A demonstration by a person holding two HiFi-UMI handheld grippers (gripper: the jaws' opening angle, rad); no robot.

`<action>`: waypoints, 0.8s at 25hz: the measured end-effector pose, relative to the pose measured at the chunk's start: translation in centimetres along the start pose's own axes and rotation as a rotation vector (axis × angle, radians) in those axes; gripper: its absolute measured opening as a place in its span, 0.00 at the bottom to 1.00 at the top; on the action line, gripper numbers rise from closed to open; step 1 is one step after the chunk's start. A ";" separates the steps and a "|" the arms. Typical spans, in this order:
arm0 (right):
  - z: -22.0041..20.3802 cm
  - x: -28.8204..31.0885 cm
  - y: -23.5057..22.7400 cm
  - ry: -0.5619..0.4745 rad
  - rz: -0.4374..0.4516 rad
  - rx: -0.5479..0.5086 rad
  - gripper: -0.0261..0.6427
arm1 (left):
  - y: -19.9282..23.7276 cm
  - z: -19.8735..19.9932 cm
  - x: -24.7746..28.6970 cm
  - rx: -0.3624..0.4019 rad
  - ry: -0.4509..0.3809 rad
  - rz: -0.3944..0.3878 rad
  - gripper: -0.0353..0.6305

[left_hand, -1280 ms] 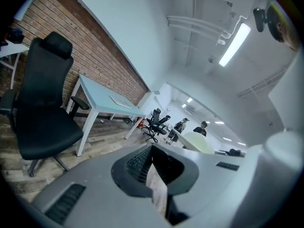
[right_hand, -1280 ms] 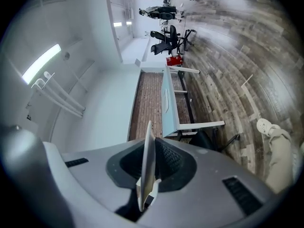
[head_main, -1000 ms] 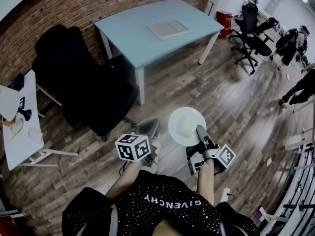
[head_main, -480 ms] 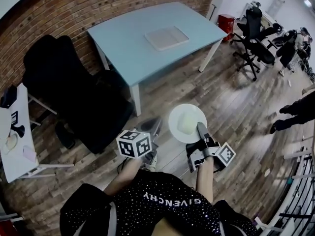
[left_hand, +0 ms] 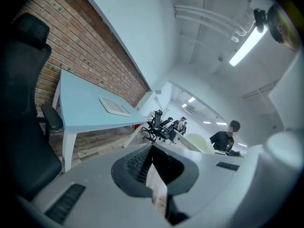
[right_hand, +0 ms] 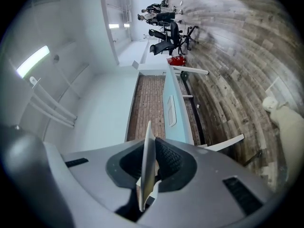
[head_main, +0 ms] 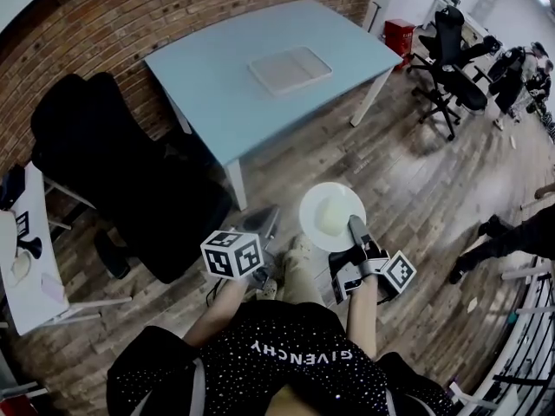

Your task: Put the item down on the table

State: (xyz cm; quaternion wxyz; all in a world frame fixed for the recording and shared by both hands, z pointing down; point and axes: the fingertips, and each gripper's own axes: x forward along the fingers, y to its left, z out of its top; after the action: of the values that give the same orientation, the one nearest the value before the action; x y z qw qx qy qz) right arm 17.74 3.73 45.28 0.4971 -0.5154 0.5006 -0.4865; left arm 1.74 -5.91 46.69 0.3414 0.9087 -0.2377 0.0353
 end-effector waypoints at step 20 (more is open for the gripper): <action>10.3 16.2 -1.0 0.090 0.008 -0.005 0.09 | 5.2 7.2 14.8 -0.012 -0.021 0.081 0.07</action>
State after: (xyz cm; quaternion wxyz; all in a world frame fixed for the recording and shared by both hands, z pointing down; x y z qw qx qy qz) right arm 28.45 -12.22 46.04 0.4748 -0.4920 0.5258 -0.5060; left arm 11.78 -19.94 47.74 0.3426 0.8966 -0.2781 0.0382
